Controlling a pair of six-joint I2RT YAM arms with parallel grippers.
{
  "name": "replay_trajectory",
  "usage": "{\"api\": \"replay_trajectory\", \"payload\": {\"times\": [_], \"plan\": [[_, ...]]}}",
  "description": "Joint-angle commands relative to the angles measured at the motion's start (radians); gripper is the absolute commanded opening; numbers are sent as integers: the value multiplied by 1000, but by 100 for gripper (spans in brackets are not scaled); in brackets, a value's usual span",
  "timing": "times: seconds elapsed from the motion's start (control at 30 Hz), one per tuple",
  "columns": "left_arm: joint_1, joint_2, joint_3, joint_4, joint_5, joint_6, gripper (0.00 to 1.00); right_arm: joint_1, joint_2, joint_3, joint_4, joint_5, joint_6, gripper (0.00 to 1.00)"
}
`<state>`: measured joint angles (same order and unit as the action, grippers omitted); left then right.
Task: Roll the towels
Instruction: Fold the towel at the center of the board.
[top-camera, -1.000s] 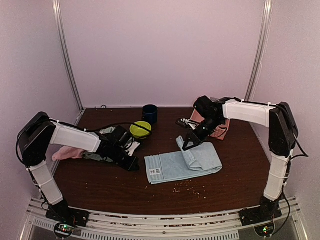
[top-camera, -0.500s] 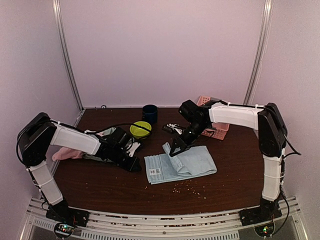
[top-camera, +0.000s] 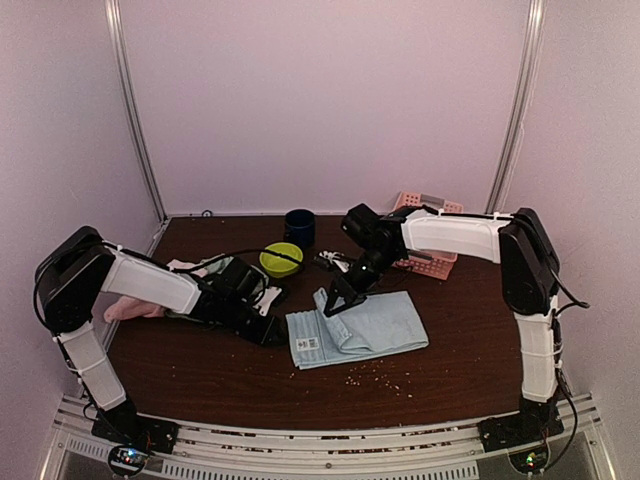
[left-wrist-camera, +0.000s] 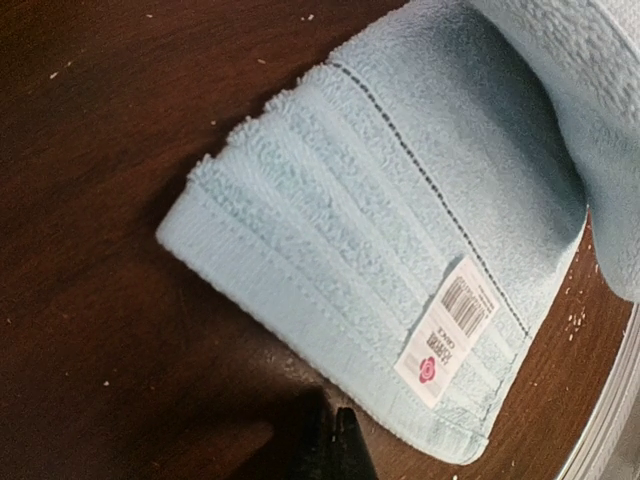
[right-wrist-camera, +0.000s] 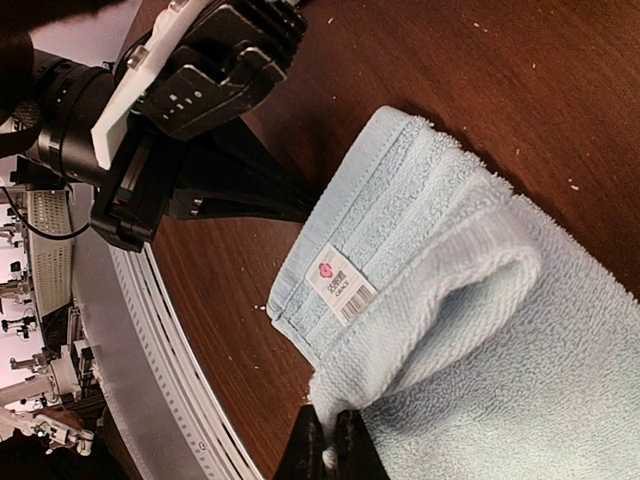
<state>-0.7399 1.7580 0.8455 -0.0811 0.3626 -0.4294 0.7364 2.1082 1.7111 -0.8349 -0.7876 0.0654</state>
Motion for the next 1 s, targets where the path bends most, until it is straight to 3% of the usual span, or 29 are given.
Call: {"api": "replay_trajectory", "payload": {"times": [0.0, 0.97], "plan": [[-4, 12, -31, 92, 63, -25, 0, 35, 11, 38, 42, -5, 54, 0], [-4, 18, -82, 172, 73, -72, 0, 106, 97, 37, 194, -52, 266, 0]]}}
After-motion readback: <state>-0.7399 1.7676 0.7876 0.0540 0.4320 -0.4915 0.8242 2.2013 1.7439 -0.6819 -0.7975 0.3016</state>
